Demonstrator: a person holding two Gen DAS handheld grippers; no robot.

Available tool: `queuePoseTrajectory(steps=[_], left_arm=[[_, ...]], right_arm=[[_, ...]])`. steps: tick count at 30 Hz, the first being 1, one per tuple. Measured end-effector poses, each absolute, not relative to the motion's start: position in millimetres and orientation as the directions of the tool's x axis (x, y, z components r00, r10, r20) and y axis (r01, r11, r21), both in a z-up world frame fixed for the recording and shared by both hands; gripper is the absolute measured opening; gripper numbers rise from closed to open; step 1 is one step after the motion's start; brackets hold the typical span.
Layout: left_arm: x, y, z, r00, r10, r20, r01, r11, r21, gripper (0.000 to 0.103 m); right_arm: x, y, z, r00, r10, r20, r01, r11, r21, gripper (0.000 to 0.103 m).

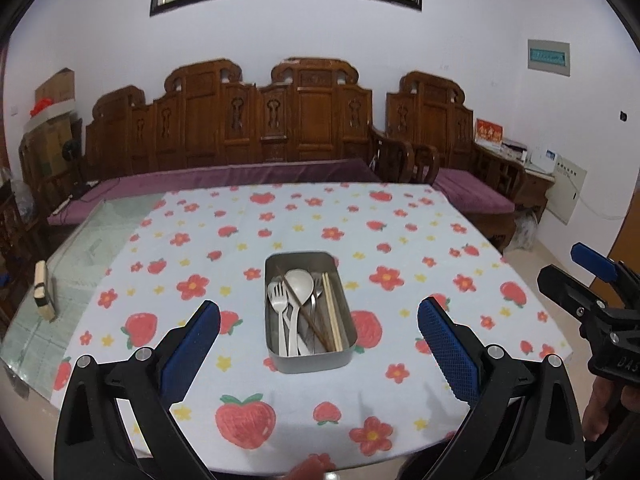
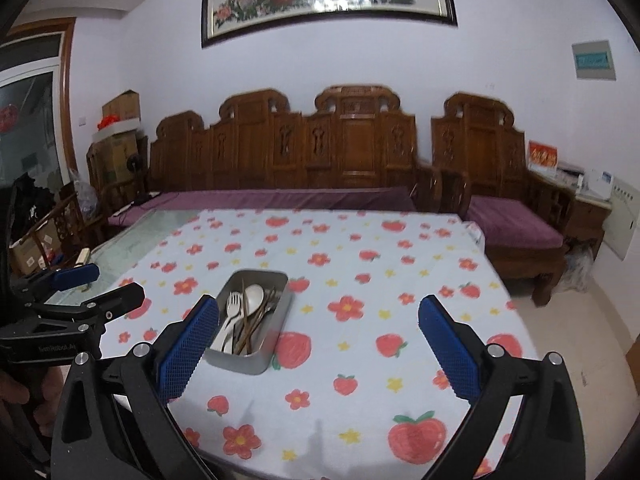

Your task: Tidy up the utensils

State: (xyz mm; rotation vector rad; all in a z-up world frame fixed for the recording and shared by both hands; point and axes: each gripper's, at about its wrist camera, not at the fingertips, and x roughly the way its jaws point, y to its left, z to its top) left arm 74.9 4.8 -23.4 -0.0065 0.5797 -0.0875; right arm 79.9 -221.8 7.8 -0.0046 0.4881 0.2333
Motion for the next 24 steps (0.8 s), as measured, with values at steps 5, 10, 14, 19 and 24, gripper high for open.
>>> queuePoseTrajectory(steps=[5,10,14,19,24], left_arm=[[57,2,-6,0.857,-0.067,-0.51,0.066,0.998,-0.02,0.095],[47,0,2,0.867,-0.072,-0.493,0.074,0.997,-0.017,0.095],[42,0,5,0.874,-0.077,-0.48,0.076,0.997,-0.023,0.095],[37,-2,8,0.881,-0.074,-0.467,0.073,0.997,-0.019,0.095],[35,-1,9,0.884,-0.074,-0.462,0.073,0.997,-0.02,0.095]], right_arm=[[62,-227,22,0.872,0.233,-0.431,-0.231,0.971,0.059,0.1],[52,-229,29,0.879,0.24,-0.413,-0.232,0.97,0.071,0.1],[45,-230,34,0.884,0.243,-0.4,-0.233,0.97,0.074,0.1],[43,-230,35,0.886,0.243,-0.395,-0.233,0.97,0.074,0.1],[41,-230,35,0.884,0.242,-0.399,-0.231,0.97,0.077,0.1]])
